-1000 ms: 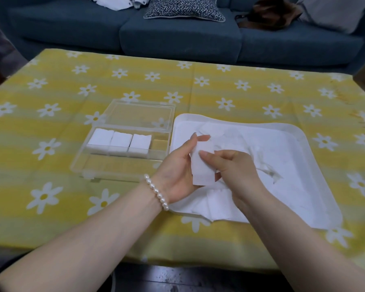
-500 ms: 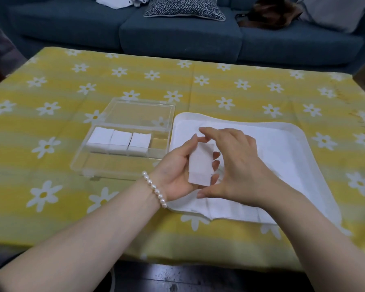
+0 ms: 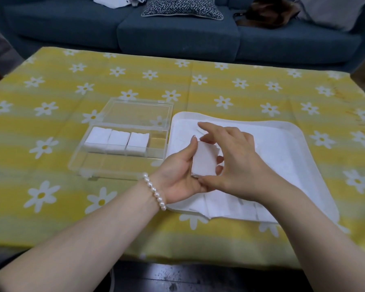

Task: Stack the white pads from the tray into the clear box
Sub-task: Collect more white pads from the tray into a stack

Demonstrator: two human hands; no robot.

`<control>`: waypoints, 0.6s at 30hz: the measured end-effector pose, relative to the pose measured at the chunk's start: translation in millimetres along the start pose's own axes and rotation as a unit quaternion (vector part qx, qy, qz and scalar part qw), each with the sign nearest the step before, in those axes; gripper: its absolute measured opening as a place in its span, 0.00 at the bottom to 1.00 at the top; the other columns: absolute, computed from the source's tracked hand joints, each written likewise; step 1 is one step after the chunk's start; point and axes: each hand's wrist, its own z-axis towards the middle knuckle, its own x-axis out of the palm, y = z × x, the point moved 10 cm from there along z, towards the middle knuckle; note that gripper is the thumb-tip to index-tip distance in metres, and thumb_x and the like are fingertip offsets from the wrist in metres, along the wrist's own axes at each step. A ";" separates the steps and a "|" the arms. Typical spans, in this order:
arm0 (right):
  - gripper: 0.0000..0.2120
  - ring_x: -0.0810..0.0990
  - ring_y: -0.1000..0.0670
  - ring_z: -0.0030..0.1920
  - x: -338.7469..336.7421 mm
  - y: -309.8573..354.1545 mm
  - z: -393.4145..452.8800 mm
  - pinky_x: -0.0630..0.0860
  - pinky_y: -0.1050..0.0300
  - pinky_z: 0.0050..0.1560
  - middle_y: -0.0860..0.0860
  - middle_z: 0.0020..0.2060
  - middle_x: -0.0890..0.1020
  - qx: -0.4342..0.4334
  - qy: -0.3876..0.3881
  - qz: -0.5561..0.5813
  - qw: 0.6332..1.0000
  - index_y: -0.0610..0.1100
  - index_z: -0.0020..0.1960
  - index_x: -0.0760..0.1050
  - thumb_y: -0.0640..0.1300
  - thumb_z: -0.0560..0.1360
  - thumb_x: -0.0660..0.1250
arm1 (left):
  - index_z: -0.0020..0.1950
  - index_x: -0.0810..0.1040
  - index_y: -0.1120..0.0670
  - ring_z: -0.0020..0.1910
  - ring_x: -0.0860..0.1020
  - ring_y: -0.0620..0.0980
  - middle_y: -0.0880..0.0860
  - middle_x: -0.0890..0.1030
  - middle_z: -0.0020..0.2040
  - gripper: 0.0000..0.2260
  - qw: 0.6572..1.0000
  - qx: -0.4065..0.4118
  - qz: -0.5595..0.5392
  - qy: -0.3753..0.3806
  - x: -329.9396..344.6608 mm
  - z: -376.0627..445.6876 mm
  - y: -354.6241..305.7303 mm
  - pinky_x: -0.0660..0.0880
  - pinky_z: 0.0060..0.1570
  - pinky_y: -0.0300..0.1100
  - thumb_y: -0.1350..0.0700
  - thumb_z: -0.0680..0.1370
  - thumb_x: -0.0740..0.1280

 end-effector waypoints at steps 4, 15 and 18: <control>0.43 0.63 0.56 0.60 -1.1 2.9 0.3 0.56 0.55 0.61 0.57 0.57 0.74 0.001 -0.008 -0.022 1.000 0.52 0.72 0.59 0.58 0.61 0.71 | 0.68 0.70 0.46 0.57 0.71 0.52 0.53 0.73 0.58 0.24 1.000 0.011 0.007 0.000 0.0 1.8 0.4 0.72 0.47 0.46 0.36 0.79 0.49; 0.41 0.65 0.55 0.61 -3.4 3.9 -2.9 0.59 0.53 0.65 0.57 0.57 0.73 0.014 0.031 -0.003 0.999 0.55 0.71 0.58 0.50 0.63 0.75 | 0.74 0.64 0.50 0.62 0.69 0.55 0.56 0.72 0.62 0.35 0.997 0.039 0.057 0.045 6.6 3.1 -3.9 0.69 0.55 0.50 0.36 0.71 0.61; 0.42 0.65 0.55 0.60 -1.3 4.4 -3.4 0.59 0.54 0.65 0.58 0.54 0.71 0.012 0.039 -0.006 0.999 0.54 0.72 0.58 0.50 0.63 0.75 | 0.72 0.65 0.53 0.63 0.67 0.57 0.58 0.70 0.63 0.36 0.993 0.060 0.090 0.050 8.3 1.3 -5.9 0.65 0.62 0.58 0.39 0.69 0.69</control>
